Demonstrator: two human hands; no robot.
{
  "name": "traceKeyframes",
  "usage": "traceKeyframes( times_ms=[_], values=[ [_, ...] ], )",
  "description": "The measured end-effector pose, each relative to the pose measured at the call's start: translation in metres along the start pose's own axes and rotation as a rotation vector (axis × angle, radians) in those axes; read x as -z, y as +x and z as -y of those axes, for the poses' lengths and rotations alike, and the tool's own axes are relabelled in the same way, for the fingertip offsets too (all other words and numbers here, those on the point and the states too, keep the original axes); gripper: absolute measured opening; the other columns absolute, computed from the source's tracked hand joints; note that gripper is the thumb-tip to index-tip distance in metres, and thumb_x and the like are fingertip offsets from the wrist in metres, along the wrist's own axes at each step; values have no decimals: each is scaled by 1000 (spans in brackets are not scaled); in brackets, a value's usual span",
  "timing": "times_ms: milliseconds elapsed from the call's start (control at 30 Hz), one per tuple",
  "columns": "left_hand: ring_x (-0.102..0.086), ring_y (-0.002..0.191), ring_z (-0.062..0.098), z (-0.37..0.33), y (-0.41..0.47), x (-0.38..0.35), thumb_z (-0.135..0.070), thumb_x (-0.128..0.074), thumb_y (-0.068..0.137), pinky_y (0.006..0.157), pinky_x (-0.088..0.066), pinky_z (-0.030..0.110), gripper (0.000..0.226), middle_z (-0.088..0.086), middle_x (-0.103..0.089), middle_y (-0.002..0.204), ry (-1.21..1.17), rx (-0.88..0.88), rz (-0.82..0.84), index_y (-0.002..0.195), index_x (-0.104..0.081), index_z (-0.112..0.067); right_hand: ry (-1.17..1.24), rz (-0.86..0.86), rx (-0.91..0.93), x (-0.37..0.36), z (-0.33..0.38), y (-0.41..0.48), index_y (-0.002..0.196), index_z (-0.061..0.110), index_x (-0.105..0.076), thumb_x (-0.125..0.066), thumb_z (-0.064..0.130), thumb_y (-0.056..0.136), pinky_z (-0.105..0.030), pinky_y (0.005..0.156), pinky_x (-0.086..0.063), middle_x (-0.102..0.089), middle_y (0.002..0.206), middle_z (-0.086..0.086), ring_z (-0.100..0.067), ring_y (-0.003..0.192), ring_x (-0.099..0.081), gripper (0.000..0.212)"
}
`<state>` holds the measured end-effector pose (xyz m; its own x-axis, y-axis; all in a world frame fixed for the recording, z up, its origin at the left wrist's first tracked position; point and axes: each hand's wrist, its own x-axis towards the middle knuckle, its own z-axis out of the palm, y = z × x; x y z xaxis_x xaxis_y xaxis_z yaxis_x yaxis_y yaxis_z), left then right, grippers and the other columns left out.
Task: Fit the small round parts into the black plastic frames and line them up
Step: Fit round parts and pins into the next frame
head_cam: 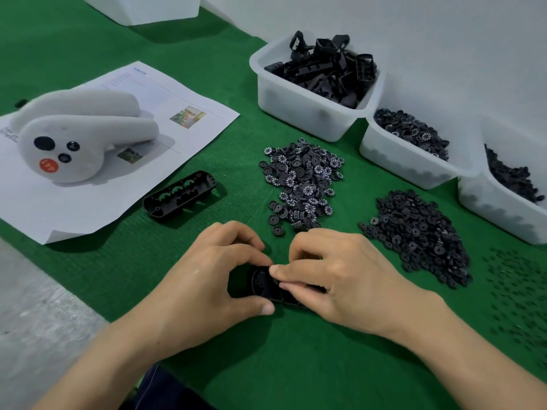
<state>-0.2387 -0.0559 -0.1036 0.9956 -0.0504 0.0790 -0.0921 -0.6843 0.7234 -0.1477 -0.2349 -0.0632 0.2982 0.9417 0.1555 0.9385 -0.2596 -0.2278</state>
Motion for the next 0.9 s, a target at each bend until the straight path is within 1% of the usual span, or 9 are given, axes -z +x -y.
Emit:
traceKeyframes(
  times_ms=[300, 367, 433, 500, 600, 700, 767, 833, 900],
  values=[
    [-39, 105, -3, 0, 1, 0, -66, -57, 57, 88, -26, 5, 50, -26, -45, 106, -5, -8, -4, 97, -65, -37, -26, 80, 34, 1, -1, 2, 88, 18, -73, -69, 23, 82, -31, 46, -47, -59, 74, 0, -17, 59, -52, 9],
    [-40, 105, -2, 0, 0, 0, -66, -57, 57, 88, -26, 5, 52, -26, -45, 106, -5, -13, -2, 99, -65, -36, 49, 71, -46, 6, -4, 7, 93, 21, -74, -67, 27, 81, -33, 53, -51, -63, 76, 3, -15, 64, -57, 15],
    [-40, 105, -2, 0, 0, 0, -65, -57, 57, 89, -26, 5, 53, -25, -45, 107, -10, -17, -6, 100, -65, -35, 102, -45, -192, 7, -9, 15, 94, 19, -74, -65, 28, 80, -36, 62, -53, -68, 78, 2, -16, 68, -62, 18],
    [-40, 106, -3, -1, 0, 0, -63, -61, 58, 89, -25, 4, 52, -25, -45, 107, -10, -18, -8, 101, -65, -35, 45, -116, -323, 1, -13, 24, 94, 18, -72, -64, 31, 82, -38, 69, -52, -69, 77, 2, -20, 72, -62, 19],
    [-39, 106, -4, -1, -1, 0, -52, -73, 60, 89, -25, 3, 47, -22, -46, 107, -4, -18, -15, 102, -66, -33, -62, -98, -410, -13, -11, 35, 96, 22, -68, -59, 38, 85, -36, 72, -49, -65, 78, 1, -23, 79, -60, 22],
    [-40, 105, -2, -1, -1, 0, -48, -75, 61, 89, -25, 4, 46, -21, -47, 108, 4, -16, -22, 103, -66, -31, -46, -112, -407, -10, -10, 35, 88, 21, -69, -63, 34, 82, -33, 67, -48, -55, 64, 8, -19, 71, -58, 16],
    [-39, 105, -2, -2, -1, 0, -49, -75, 61, 89, -25, 4, 47, -22, -46, 108, 4, -15, -21, 103, -65, -32, 60, -117, -397, -2, -12, 25, 83, 21, -70, -67, 28, 78, -27, 60, -46, -52, 57, 12, -8, 58, -53, 9],
    [-40, 105, -1, -2, -1, 0, -51, -73, 61, 89, -26, 5, 47, -24, -45, 108, 2, -14, -20, 103, -65, -33, 158, -74, -343, 6, -9, 8, 83, 21, -72, -68, 26, 76, -13, 58, -39, -57, 60, 12, -2, 54, -50, 9],
    [-40, 104, -1, -1, -1, 0, -54, -70, 61, 89, -26, 5, 47, -25, -45, 107, 4, -15, -18, 103, -65, -33, 172, -18, -285, 6, -1, -8, 86, 20, -74, -67, 25, 75, -17, 58, -45, -61, 67, 9, -1, 57, -53, 14]
  ],
)
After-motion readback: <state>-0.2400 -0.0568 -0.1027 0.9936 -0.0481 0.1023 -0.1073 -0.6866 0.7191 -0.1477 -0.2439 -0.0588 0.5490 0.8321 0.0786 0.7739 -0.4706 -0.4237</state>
